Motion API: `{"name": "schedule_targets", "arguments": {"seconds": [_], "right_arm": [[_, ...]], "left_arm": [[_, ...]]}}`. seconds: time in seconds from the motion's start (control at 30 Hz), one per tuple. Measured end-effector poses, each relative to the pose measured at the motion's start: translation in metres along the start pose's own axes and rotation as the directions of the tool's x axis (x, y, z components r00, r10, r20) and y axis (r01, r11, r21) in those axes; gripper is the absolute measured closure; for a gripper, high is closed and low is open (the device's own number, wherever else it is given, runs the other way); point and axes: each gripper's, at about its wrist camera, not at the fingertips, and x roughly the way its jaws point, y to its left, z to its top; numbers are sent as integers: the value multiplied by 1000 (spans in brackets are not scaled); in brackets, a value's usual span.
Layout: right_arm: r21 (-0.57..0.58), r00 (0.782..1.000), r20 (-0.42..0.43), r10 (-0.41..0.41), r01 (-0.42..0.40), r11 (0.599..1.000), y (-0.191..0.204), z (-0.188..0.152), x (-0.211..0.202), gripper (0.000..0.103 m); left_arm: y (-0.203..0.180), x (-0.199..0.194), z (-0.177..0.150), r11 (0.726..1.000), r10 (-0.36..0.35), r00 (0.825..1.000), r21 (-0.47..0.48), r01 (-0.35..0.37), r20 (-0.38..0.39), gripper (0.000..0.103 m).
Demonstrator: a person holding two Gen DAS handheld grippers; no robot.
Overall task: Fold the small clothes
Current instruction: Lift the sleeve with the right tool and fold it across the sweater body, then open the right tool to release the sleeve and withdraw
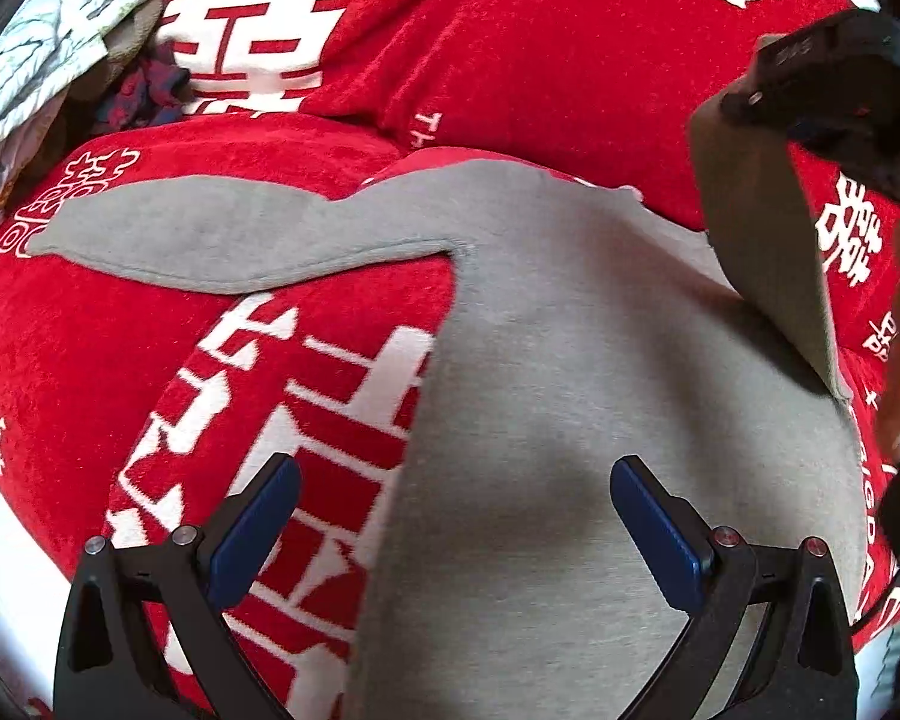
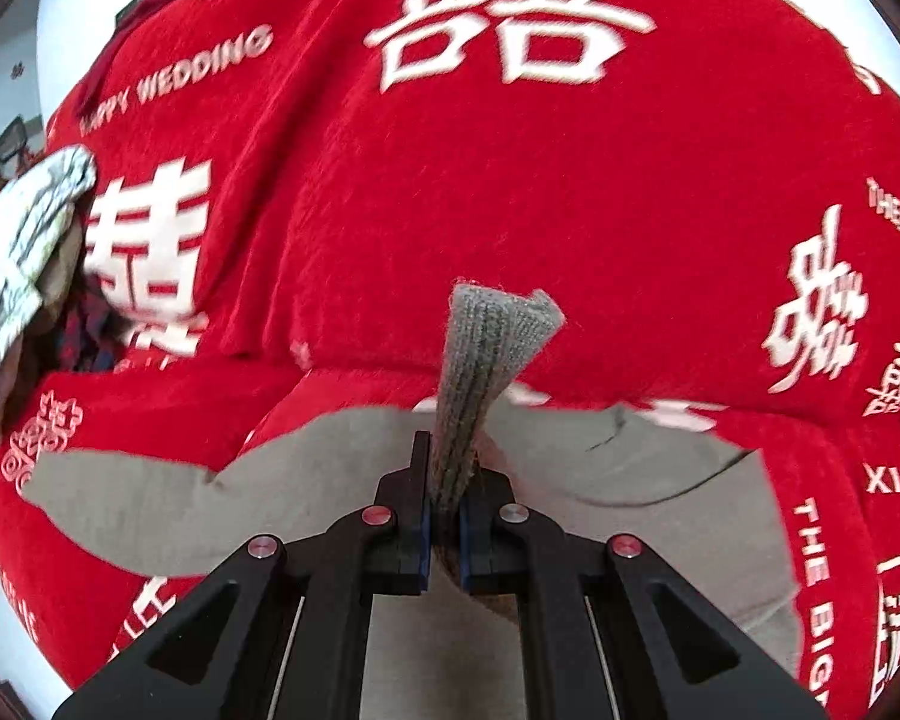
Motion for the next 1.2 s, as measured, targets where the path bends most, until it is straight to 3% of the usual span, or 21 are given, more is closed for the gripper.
{"name": "schedule_targets", "arguments": {"seconds": [0.23, 0.43, 0.53, 0.6, 0.63, 0.7, 0.8, 0.83, 1.0, 1.1, 1.2], "right_arm": [[-79, 992, -124, 37, -47, 996, 31, -32, 44, 96], [-116, 973, -232, 12, -40, 992, 21, -49, 68, 91], [-132, 967, -253, 31, -66, 989, 5, -52, 60, 71], [-111, 973, -219, 79, -105, 988, -14, -51, 43, 41], [-92, 978, -190, 91, -110, 990, -28, -50, 32, 36], [-48, 980, -153, 128, -137, 989, -49, -48, 18, 33], [-9, 962, -144, 232, -236, 972, -70, -43, 8, 33], [-25, 963, -141, 231, -236, 971, -71, -43, 6, 33], [-32, 986, -136, 98, -103, 994, -93, -45, 15, 33], [18, 983, -182, 26, -23, 1000, -131, -59, 28, 33], [96, 974, -225, 12, 10, 995, -171, -75, 40, 33]], "left_arm": [[10, 3, -5, 1000, 13, 1000, -11, -13, -18, 0], [11, 6, -4, 1000, 25, 999, -11, -25, -33, 0], [6, 3, 1, 1000, 13, 1000, -11, -14, -28, 0], [-4, -2, 6, 1000, 1, 1000, 2, -1, -14, 0], [-9, -3, 8, 1000, -3, 1000, 10, 3, -8, 0], [-22, -6, 14, 1000, -16, 1000, 27, 16, -1, 0], [-43, -6, 17, 997, -23, 1000, 68, 23, -1, 0], [-46, -6, 18, 997, -25, 1000, 77, 26, -4, 0], [-74, -7, 33, 990, -49, 999, 130, 50, -6, 0], [-95, -3, 50, 981, -116, 993, 155, 116, -12, 0], [-121, 17, 68, 970, -157, 987, 180, 163, -44, 0]]}}
